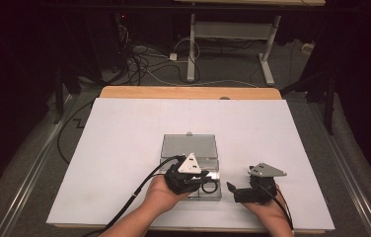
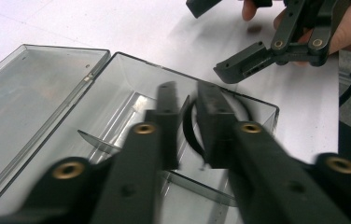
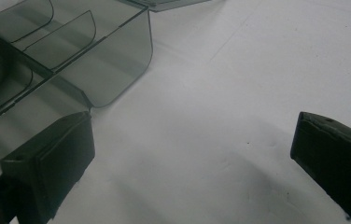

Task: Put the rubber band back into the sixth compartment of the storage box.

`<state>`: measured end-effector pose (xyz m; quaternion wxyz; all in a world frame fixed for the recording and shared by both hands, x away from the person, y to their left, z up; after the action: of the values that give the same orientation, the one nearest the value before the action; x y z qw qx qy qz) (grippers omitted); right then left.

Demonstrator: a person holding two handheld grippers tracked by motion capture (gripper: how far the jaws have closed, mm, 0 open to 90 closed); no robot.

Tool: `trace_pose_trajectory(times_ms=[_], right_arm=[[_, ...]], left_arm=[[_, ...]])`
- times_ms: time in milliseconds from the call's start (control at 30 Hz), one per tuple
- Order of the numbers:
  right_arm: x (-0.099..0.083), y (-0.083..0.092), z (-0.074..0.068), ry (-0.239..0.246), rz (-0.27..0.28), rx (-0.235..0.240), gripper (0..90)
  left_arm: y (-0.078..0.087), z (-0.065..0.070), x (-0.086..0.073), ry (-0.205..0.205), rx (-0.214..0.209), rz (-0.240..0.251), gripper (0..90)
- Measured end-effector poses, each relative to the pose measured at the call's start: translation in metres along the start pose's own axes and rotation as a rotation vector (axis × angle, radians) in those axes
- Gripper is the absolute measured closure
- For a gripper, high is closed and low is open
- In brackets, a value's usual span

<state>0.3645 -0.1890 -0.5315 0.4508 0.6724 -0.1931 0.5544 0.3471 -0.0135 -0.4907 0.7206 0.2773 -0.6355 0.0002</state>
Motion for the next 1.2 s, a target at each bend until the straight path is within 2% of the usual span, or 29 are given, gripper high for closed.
trace_pose_trajectory(times_ms=[200,300,400,567,600,667,833,1000,1067,1133,1200], right_arm=[[0.0,0.0,0.0,-0.003,-0.002,-0.002,0.3],[0.0,0.0,0.0,0.001,0.0,-0.001,0.3],[0.0,0.0,0.0,-0.004,-0.002,-0.002,0.3],[0.0,0.0,0.0,-0.003,-0.003,-0.004,0.3],[0.0,0.0,0.0,-0.003,-0.003,-0.004,0.3],[0.0,0.0,0.0,-0.002,-0.003,-0.004,0.3],[0.0,0.0,0.0,-0.003,-0.003,-0.003,0.3],[0.0,0.0,0.0,-0.001,-0.002,-0.003,0.3],[0.0,0.0,0.0,-0.002,-0.003,-0.003,0.3],[0.0,0.0,0.0,-0.004,-0.004,-0.004,0.3],[0.0,0.0,0.0,0.002,-0.003,-0.002,0.3]], left_arm=[[0.008,-0.008,-0.001,0.041,0.003,0.019,55.8],[0.015,-0.014,-0.003,0.038,0.016,0.032,51.9],[0.023,-0.02,-0.006,0.052,0.018,0.038,47.8],[0.032,-0.023,-0.011,0.061,0.021,0.072,43.0],[0.033,-0.024,-0.012,0.061,0.028,0.068,39.1],[0.036,-0.025,-0.015,0.064,0.031,0.072,38.5],[0.043,-0.033,-0.021,0.065,0.063,0.071,29.5],[0.052,-0.042,-0.027,0.102,0.087,0.083,19.7],[0.055,-0.044,-0.029,0.112,0.084,0.081,14.7],[0.058,-0.047,-0.031,0.121,0.088,0.08,13.3],[0.06,-0.05,-0.035,0.131,0.097,0.068,6.6]])
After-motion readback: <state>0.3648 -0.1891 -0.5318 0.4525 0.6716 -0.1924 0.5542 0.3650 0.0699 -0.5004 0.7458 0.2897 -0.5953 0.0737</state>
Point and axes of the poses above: each handheld gripper's, and its own axes: y roughly backward along the jaws, x roughly out of its top, z roughly to its right, the point moved 8 cm from there along -y, roughly forward along the jaws, and after that the axes turned 15 degrees about z, right-handed, at the moved point
